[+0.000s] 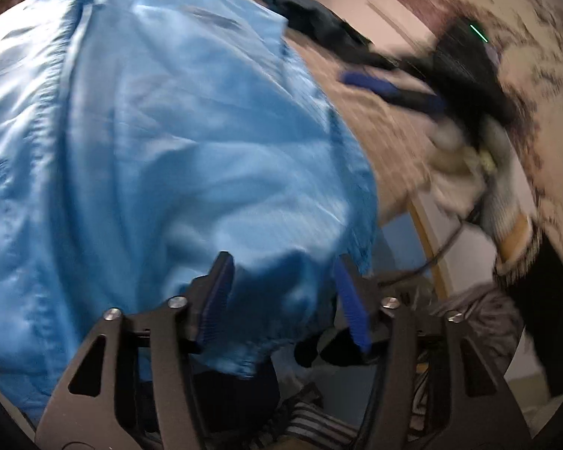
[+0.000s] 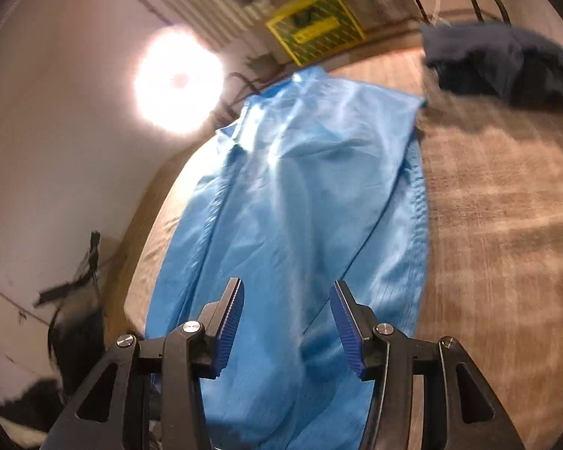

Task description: Fold large clothes

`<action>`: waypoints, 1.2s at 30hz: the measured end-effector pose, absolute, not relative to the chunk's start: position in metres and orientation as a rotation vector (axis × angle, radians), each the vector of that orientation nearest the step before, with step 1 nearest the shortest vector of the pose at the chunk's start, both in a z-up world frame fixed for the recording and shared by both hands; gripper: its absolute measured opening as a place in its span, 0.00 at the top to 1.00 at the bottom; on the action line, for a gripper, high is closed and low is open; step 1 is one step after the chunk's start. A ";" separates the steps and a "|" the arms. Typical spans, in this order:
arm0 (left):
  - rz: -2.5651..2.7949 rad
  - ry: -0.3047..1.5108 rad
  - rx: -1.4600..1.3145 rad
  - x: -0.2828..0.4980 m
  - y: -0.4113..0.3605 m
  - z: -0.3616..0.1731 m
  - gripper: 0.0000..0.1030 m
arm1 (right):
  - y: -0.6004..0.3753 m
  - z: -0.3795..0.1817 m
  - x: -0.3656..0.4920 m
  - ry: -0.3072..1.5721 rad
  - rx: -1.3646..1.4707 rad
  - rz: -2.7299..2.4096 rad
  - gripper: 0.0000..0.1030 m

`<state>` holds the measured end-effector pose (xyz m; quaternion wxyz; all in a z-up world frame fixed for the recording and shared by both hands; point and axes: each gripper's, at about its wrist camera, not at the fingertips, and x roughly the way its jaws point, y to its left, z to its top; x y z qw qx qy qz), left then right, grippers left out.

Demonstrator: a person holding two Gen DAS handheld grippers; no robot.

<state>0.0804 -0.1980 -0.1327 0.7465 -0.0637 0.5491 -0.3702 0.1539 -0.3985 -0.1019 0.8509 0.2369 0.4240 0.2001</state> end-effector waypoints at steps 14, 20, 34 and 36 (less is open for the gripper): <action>-0.819 1.192 0.071 0.072 -0.223 -0.151 0.87 | -0.430 -0.154 0.269 0.950 0.544 0.240 0.77; -0.871 1.233 -0.020 0.078 -0.212 -0.148 0.99 | -0.421 -0.141 0.280 0.932 0.393 0.192 1.00; -0.965 1.290 -0.102 0.070 -0.232 -0.145 0.84 | -0.461 -0.131 0.275 0.965 0.340 0.056 0.86; -0.967 1.243 -0.085 0.066 -0.225 -0.136 0.68 | -0.464 -0.110 0.257 0.902 0.364 0.101 0.73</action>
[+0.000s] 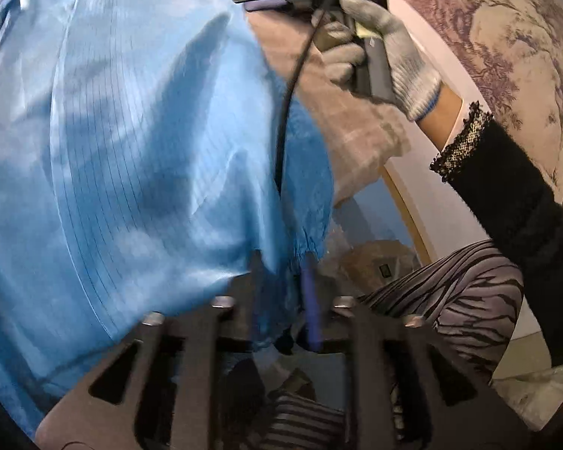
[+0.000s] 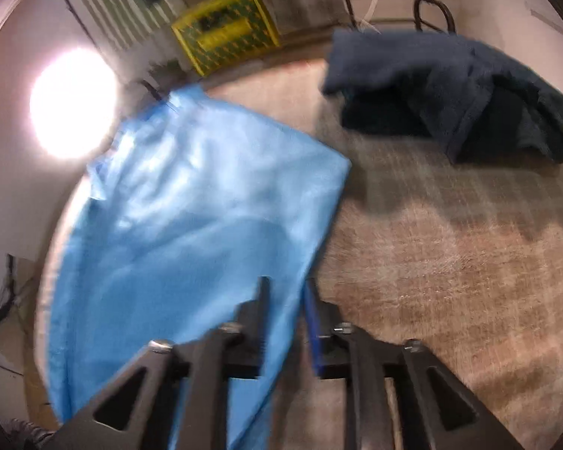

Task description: Fold large clothes

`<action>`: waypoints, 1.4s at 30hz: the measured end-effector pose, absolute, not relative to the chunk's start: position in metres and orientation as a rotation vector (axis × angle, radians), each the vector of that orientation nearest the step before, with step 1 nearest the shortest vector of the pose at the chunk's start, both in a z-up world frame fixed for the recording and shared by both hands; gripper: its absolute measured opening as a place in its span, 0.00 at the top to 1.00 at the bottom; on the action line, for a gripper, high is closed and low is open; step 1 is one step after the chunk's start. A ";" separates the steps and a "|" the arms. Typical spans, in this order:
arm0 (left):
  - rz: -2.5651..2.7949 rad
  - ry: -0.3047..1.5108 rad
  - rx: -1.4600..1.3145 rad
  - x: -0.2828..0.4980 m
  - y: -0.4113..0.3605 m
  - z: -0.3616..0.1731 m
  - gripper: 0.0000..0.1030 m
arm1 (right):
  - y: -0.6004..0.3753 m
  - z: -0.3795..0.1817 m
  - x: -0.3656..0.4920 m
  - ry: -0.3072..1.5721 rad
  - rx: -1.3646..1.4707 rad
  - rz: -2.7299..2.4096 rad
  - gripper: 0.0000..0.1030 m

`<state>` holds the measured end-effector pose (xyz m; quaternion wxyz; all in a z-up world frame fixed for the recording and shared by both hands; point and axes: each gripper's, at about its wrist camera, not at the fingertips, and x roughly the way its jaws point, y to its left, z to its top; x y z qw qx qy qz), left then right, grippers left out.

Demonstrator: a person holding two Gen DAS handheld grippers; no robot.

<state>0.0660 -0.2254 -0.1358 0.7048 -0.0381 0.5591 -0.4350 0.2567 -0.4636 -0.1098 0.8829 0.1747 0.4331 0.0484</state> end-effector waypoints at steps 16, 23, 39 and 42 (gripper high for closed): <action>-0.915 1.149 -0.023 0.035 -0.176 -0.120 0.64 | -0.396 -0.069 0.050 0.841 0.498 0.368 0.67; -0.903 1.186 -0.028 0.039 -0.185 -0.139 0.64 | -0.343 -0.128 0.046 1.006 0.435 0.364 0.57; -0.894 1.176 0.000 0.043 -0.204 -0.148 0.64 | -0.356 -0.132 0.049 0.955 0.492 0.379 1.00; -0.917 1.187 0.009 0.043 -0.216 -0.150 0.64 | -0.376 -0.136 0.043 0.957 0.502 0.300 1.00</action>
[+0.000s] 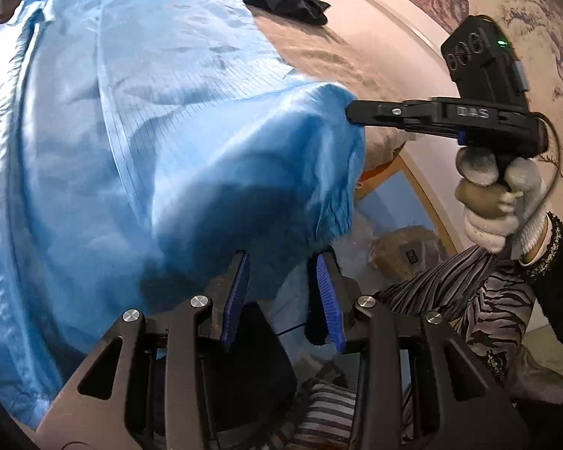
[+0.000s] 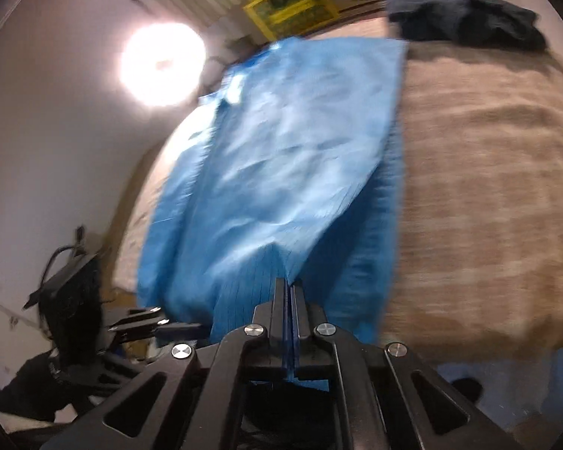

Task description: Fold large clothes

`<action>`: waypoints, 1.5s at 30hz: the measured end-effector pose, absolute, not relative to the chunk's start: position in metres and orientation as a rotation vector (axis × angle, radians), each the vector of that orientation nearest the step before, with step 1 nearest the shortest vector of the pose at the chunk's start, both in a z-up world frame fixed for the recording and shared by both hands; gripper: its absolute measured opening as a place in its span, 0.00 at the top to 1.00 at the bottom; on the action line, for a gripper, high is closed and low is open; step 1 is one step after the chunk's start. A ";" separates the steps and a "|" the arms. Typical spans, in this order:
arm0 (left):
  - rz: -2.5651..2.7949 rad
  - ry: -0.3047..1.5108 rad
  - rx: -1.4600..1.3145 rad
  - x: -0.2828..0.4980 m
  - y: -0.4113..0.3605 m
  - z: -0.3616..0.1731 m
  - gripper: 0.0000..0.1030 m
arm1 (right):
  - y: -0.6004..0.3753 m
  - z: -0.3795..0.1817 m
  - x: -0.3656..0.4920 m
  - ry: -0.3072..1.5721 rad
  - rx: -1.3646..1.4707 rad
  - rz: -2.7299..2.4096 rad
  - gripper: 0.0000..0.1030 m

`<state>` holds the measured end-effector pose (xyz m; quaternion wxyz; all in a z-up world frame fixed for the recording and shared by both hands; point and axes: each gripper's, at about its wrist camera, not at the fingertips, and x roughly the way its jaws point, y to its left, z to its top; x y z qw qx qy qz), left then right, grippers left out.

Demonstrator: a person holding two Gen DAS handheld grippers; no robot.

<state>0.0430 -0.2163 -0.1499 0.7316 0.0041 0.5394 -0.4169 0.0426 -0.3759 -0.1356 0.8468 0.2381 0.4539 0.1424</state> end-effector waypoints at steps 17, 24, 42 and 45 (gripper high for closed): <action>-0.811 1.158 0.033 0.064 -0.211 -0.157 0.64 | -0.367 -0.175 0.047 1.095 0.383 0.218 0.99; -0.800 0.927 0.165 0.026 -0.234 -0.120 0.64 | -0.398 -0.137 0.017 0.903 0.494 0.256 0.66; -0.665 0.814 0.464 -0.022 -0.356 -0.173 0.34 | -0.468 -0.095 -0.016 0.652 0.566 0.196 0.51; -0.610 0.754 0.547 -0.030 -0.371 -0.184 0.30 | -0.474 -0.095 -0.019 0.647 0.572 0.202 0.51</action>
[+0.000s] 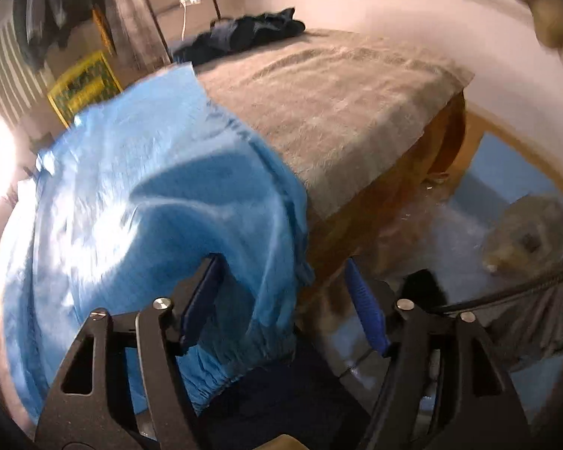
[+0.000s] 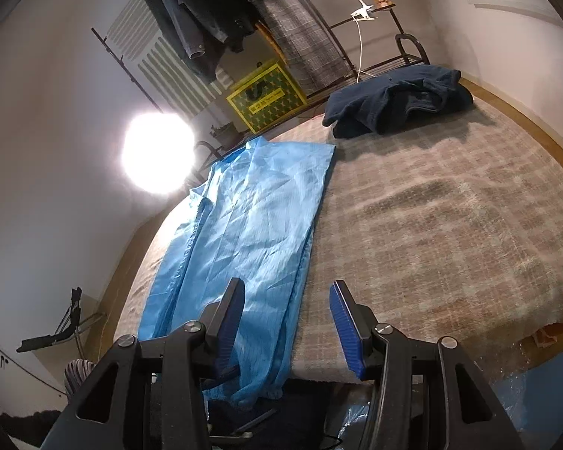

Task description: Fold large clothes

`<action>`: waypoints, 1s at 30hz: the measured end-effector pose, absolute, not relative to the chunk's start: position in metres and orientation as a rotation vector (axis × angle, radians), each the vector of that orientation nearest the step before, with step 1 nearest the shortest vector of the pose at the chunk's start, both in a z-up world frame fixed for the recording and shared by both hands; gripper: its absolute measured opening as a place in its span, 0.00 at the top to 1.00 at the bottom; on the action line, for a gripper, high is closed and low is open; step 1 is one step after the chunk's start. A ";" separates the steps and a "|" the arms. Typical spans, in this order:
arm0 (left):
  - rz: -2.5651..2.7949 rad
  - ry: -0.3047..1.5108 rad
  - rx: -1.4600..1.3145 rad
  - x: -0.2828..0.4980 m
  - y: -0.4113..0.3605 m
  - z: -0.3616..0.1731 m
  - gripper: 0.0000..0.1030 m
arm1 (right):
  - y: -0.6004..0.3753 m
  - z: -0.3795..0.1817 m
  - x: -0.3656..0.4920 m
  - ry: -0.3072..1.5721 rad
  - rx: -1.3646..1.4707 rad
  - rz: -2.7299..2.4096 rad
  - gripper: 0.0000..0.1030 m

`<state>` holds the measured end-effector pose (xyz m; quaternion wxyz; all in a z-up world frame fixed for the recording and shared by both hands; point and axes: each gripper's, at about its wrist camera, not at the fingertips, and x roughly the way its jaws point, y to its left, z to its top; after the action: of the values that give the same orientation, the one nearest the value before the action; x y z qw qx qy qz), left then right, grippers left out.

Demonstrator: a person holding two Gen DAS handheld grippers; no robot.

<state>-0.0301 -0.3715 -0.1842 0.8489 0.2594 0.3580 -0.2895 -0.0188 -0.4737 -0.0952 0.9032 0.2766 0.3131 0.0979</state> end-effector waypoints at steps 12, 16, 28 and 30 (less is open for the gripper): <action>-0.459 0.497 0.757 -0.045 -0.384 -0.209 0.64 | -0.495 -0.096 -0.020 0.605 0.678 0.193 0.51; -0.519 0.585 0.640 -0.031 -0.369 -0.187 0.89 | -0.495 -0.098 -0.010 0.614 0.710 0.195 0.51; -0.687 0.862 0.126 0.008 -0.315 -0.126 0.92 | -0.470 -0.132 0.083 0.782 0.742 0.260 0.50; -0.695 0.892 0.064 0.012 -0.307 -0.124 0.93 | -0.468 -0.138 0.105 0.801 0.761 0.258 0.50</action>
<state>0.0118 -0.3074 -0.1236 0.8438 0.0302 0.4227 -0.3293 0.1052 -0.4676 -0.1379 0.8434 0.3603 0.3794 0.1223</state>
